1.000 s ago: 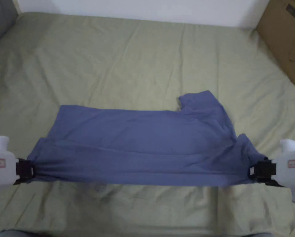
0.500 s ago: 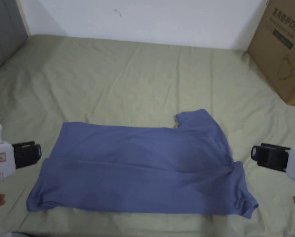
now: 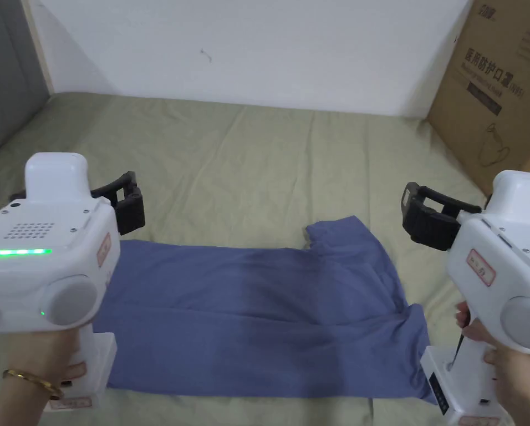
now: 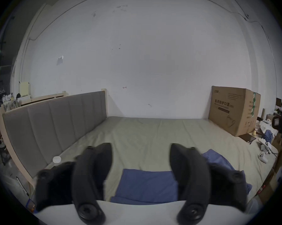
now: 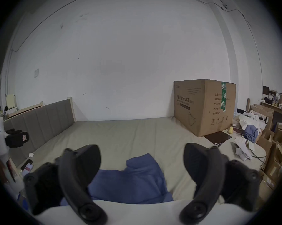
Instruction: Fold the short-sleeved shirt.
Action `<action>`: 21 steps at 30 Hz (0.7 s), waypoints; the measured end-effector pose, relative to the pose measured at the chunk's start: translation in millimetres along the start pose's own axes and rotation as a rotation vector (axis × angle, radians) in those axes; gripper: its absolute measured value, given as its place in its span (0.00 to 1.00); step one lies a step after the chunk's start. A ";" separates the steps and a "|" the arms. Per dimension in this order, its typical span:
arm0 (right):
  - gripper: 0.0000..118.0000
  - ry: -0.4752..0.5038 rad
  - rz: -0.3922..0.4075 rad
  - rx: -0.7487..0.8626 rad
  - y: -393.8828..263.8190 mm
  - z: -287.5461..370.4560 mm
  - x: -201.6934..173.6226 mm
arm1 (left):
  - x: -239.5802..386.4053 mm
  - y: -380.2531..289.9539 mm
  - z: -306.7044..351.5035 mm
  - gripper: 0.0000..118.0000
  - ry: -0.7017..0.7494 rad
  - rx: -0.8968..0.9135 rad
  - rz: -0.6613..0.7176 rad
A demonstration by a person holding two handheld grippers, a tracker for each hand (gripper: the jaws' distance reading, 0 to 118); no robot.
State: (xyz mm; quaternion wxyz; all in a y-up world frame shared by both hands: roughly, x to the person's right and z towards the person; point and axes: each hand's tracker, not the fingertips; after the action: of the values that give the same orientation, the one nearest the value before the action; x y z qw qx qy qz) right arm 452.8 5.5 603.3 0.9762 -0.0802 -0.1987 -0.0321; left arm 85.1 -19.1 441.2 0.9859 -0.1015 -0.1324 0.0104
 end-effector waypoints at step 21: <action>0.00 0.052 -0.003 -0.138 -23.5 -58.0 -20.2 | -6.4 -2.6 -106.4 0.47 -0.089 -0.290 -0.049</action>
State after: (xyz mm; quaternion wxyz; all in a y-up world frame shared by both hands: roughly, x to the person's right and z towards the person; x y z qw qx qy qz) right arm 454.3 -26.9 546.1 0.9731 -0.1463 -0.1709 -0.0490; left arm 106.9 -42.9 339.6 0.9540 -0.2390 -0.1786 -0.0283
